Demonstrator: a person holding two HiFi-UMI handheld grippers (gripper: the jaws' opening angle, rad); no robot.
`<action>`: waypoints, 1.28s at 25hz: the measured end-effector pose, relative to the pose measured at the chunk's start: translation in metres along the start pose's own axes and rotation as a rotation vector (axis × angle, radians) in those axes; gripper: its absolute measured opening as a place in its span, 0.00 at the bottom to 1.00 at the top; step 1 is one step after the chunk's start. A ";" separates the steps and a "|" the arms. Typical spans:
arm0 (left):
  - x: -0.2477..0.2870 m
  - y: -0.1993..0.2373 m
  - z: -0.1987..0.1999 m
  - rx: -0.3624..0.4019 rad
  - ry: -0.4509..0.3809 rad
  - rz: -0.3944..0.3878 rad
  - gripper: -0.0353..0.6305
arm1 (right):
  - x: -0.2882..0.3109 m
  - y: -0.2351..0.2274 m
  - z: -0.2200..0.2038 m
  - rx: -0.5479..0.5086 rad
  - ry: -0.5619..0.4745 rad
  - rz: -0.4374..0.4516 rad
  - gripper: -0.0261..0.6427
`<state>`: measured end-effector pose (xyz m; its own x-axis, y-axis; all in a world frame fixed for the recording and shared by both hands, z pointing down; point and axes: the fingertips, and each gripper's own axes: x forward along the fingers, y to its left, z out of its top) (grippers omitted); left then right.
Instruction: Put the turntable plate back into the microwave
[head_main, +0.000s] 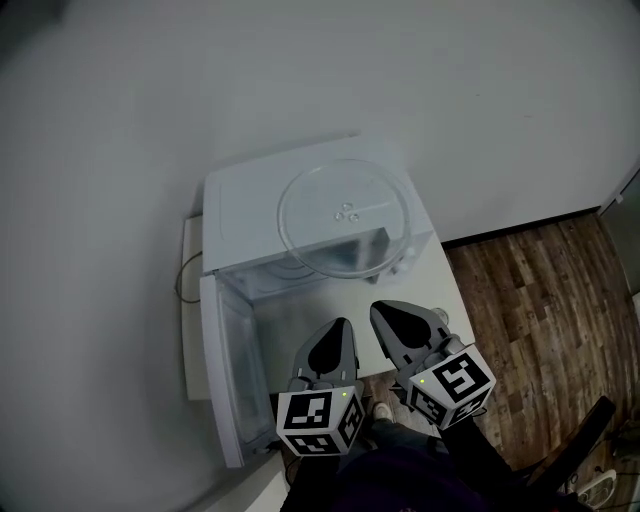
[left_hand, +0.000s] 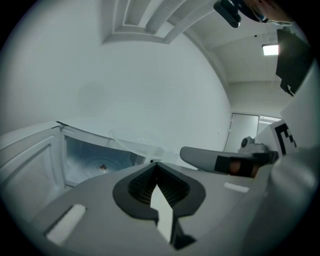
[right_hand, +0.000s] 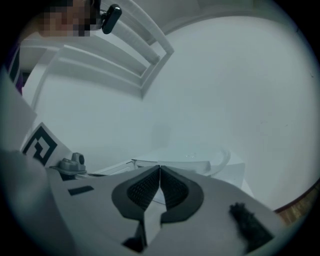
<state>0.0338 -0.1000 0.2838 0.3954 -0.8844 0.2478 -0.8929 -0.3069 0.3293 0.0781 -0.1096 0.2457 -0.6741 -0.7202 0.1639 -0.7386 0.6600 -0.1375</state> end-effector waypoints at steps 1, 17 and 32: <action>0.005 0.000 0.000 0.003 0.006 0.000 0.04 | 0.000 -0.008 -0.004 0.020 0.015 -0.002 0.05; 0.067 0.011 -0.004 -0.463 -0.061 -0.084 0.29 | 0.021 -0.092 -0.032 0.362 0.112 -0.041 0.23; 0.111 0.032 0.020 -0.834 -0.172 -0.192 0.42 | 0.051 -0.088 -0.033 0.571 0.143 0.089 0.25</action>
<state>0.0444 -0.2151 0.3033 0.4245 -0.9054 0.0009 -0.3391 -0.1580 0.9274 0.1091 -0.1979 0.2986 -0.7550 -0.6051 0.2526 -0.5941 0.4682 -0.6542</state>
